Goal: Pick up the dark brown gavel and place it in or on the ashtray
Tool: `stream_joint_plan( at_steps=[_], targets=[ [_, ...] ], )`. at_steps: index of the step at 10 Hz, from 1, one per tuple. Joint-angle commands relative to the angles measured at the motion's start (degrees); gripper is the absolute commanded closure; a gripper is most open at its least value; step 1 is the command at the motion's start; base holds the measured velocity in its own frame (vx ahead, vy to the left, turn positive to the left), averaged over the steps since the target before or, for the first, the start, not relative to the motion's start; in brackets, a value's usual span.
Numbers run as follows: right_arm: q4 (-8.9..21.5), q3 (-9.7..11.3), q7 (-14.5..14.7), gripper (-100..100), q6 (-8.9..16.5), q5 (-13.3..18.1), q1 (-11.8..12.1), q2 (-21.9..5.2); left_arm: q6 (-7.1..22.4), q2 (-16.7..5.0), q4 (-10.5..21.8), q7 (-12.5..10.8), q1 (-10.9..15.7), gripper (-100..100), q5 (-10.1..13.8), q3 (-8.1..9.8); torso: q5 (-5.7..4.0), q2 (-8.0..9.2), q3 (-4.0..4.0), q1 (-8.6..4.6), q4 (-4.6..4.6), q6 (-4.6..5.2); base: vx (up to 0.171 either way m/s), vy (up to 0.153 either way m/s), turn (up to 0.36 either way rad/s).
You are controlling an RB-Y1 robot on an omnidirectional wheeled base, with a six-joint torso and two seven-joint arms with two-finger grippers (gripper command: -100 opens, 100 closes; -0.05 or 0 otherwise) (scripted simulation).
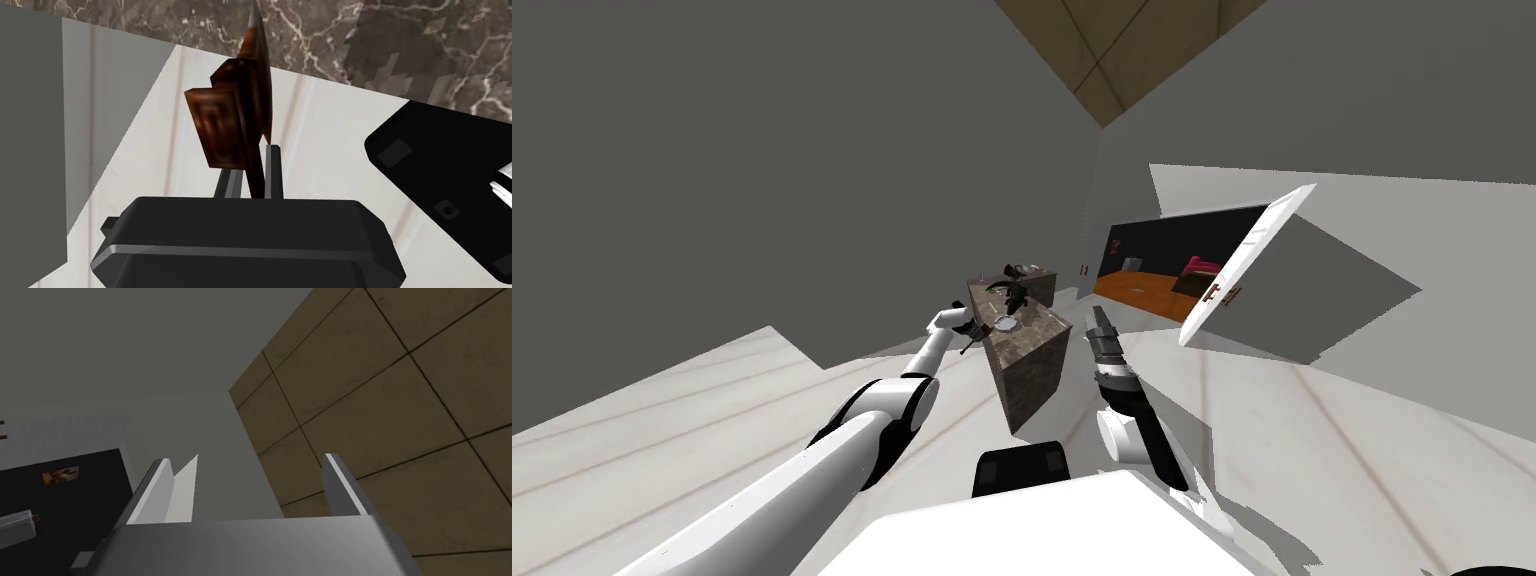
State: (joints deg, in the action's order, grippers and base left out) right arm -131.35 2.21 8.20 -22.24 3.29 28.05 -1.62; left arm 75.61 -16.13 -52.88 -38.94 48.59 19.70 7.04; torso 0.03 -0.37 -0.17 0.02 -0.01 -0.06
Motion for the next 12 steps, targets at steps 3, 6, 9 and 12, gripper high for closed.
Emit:
stream_joint_plan(
  at_steps=[3,6,9,12],
  targets=[
    [0.0,0.0,0.0,0,0.0,0.0,0.0,0.0,-1.1,-1.8,2.3,0.7,1.7,100,0.2,0.54,-0.03,-0.04,-0.03,-0.04,-0.01,-0.02,0.062,0.023,-0.249],
    [0.0,0.0,0.0,0,0.0,0.0,0.0,0.0,-2.4,-3.4,5.2,1.5,3.5,100,0.3,0.94,-0.08,-0.08,-0.05,-0.12,-0.02,0.08,0.068,0.029,-0.296],
    [0.0,0.0,0.0,0,0.0,0.0,0.0,0.0,-3.9,-5.2,8.7,2.8,5.7,100,0.4,1.40,-0.13,-0.11,-0.05,-0.19,0.00,0.17,0.061,0.037,-0.319],
    [0.0,0.0,0.0,0,0.0,0.0,0.0,0.0,-4.5,-5.3,9.6,2.9,6.1,-100,0.4,1.42,-0.13,-0.08,-0.04,-0.27,0.01,0.23,-0.012,0.022,-0.055]
  ],
)
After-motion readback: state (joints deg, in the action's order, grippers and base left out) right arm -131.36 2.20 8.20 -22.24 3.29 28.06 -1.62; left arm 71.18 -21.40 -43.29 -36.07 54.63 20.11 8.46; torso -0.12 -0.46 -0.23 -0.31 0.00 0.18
